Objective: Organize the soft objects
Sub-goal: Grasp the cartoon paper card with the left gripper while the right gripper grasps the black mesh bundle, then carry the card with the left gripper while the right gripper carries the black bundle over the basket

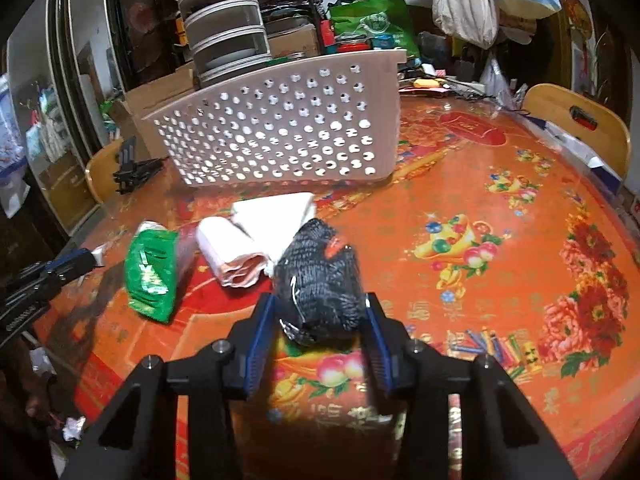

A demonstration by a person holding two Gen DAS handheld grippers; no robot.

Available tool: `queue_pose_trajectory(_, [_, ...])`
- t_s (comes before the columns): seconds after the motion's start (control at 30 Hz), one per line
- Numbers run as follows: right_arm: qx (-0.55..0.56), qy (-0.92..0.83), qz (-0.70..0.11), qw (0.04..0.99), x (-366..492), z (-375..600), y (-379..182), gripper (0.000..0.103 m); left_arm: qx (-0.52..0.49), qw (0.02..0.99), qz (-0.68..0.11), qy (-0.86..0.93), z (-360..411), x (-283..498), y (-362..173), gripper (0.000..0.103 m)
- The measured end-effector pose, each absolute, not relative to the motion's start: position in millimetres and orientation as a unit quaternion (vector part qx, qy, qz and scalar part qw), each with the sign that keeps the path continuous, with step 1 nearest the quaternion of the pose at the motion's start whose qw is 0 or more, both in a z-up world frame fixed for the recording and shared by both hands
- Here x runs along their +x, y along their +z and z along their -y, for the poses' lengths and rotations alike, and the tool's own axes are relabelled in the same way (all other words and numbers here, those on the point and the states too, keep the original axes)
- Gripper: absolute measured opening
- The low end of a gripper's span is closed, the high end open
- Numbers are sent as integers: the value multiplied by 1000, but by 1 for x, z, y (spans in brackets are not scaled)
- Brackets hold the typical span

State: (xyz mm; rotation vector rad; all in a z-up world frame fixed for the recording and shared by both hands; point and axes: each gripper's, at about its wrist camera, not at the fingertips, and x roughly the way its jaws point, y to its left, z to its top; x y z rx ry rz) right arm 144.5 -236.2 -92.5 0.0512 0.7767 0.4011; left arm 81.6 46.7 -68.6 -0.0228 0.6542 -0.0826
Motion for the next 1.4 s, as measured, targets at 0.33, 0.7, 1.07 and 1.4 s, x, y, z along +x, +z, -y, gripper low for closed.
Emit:
queue_pose_trajectory(0.33, [23, 193, -341, 920, 130, 239, -67, 43, -17, 951, -306, -52, -44, 78, -55, 7])
queue_pose_trajectory(0.7, [18, 215, -312, 925, 127, 233, -32, 43, -4, 959, -274, -69, -28, 83, -22, 7])
queue_pose_trajectory(1.07, [16, 226, -303, 926, 140, 230, -5, 43, 15, 969, -229, -92, -10, 97, 31, 7])
queue_pose_trajectory(1.4, [4, 226, -289, 930, 157, 227, 21, 43, 23, 969, -220, -108, 6, 124, 60, 7])
